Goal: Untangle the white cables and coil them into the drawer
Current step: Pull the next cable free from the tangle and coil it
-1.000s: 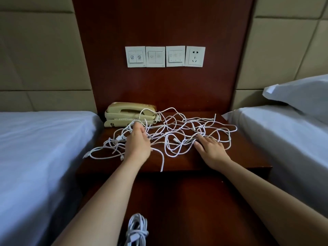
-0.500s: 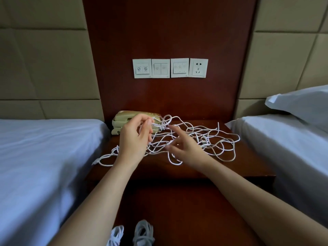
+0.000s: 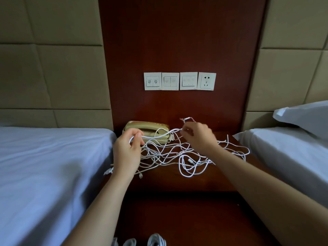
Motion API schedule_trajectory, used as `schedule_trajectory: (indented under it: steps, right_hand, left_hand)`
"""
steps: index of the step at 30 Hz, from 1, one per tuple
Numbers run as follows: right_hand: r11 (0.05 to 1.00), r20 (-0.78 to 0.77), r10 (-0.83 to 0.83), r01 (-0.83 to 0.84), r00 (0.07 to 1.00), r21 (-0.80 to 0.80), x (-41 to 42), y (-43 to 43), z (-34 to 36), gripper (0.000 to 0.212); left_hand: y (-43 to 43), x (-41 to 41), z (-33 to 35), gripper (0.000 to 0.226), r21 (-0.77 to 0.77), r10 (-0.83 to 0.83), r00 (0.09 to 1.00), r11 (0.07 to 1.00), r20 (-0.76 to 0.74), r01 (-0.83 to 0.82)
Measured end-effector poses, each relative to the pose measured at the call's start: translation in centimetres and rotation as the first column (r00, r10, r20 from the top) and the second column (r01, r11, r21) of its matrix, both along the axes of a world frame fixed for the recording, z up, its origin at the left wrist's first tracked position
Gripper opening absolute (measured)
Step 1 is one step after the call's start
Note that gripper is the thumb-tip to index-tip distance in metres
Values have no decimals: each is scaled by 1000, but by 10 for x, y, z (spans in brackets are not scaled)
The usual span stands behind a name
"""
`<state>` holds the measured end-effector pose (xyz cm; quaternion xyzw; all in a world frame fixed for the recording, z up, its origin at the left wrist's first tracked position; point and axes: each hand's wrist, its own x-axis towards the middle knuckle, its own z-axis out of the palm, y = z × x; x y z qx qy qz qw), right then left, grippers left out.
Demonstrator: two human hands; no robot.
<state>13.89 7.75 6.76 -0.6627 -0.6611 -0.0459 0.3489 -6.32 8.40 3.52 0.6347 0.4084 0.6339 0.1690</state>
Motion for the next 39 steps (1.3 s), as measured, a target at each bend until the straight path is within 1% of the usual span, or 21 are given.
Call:
schedule_trajectory:
  steps: [3, 6, 8, 11, 14, 16, 18, 20, 22, 24, 27, 28, 29, 30, 31, 32, 33, 34, 35, 37, 39]
  right_hand:
    - [989, 150, -127, 114, 980, 95, 12, -7, 11, 16]
    - [972, 204, -213, 187, 955, 142, 23, -16, 14, 19]
    - [963, 168, -249, 225, 954, 149, 33, -21, 10, 23]
    - [959, 68, -236, 221, 969, 178, 51, -28, 0, 20]
    - [954, -29, -228, 229, 973, 191, 67, -41, -11, 11]
    - [948, -58, -251, 257, 966, 190, 76, -49, -22, 8]
    - [944, -72, -279, 287, 958, 165, 83, -55, -33, 8]
    - [942, -28, -324, 326, 945, 84, 88, -59, -40, 11]
    - [937, 93, -332, 340, 939, -84, 88, -62, -42, 16]
    - [914, 188, -279, 321, 942, -250, 82, -65, -40, 26]
    - [887, 343, -195, 314, 919, -338, 69, -70, -32, 31]
    - [885, 354, -155, 289, 922, -365, 64, -71, -27, 34]
    - [888, 325, -101, 233, 940, -397, 59, -73, -23, 37]
    - [898, 242, -31, 133, 970, -418, 53, -74, -19, 38]
    - [914, 108, 51, -3, 993, -406, 48, -77, -15, 36]
    - [925, -38, 120, -126, 992, -359, 41, -80, -12, 34]
    - [943, -147, 161, -196, 976, -268, 36, -83, -11, 35]
    - [965, -205, 177, -211, 963, -158, 31, -85, -11, 37]
    - [980, -229, 175, -192, 958, -56, 28, -86, -12, 35]
    - [986, -249, 158, -140, 956, 88, 23, -86, -13, 31]
    - [981, -210, 162, -135, 964, 140, 17, -86, -13, 29]
  left_hand:
    - [-2, 3, -1, 25, 16, 25, 998, 1000, -51, -24]
    - [-5, 10, -1, 25, -3, -16, 994, 1000, -109, 15]
    - [-6, 15, -3, 25, -33, -56, 983, 998, -177, 51]
    - [-4, 19, -9, 38, -77, -102, 946, 994, -307, 82]
    - [-1, 21, -14, 38, -143, -93, 884, 989, -458, 30]
    - [0, 21, -16, 39, -194, -109, 868, 981, -485, 14]
    - [1, 22, -16, 38, -228, -116, 879, 974, -461, 9]
    - [2, 25, -16, 36, -275, -151, 917, 960, -370, 47]
    - [1, 31, -15, 35, -339, -255, 939, 926, -230, 168]
    - [-3, 39, -14, 35, -361, -338, 931, 892, -134, 272]
    - [-11, 53, -11, 33, -350, -373, 918, 885, -139, 306]
    - [-14, 56, -11, 33, -347, -382, 913, 883, -139, 316]
    - [-15, 59, -10, 32, -345, -391, 911, 880, -133, 327]
    - [-17, 61, -10, 32, -342, -398, 909, 877, -123, 338]
    - [-19, 63, -9, 32, -339, -402, 909, 875, -110, 346]
    - [-20, 64, -8, 32, -333, -404, 909, 875, -99, 353]
    - [-21, 65, -8, 32, -323, -404, 910, 876, -90, 357]
    - [-23, 66, -7, 32, -310, -401, 912, 881, -88, 357]
    - [-25, 68, -7, 31, -296, -396, 913, 887, -94, 354]
    - [-28, 70, -8, 30, -270, -391, 912, 897, -122, 349]
    - [-31, 73, -9, 30, -244, -392, 907, 904, -151, 351]
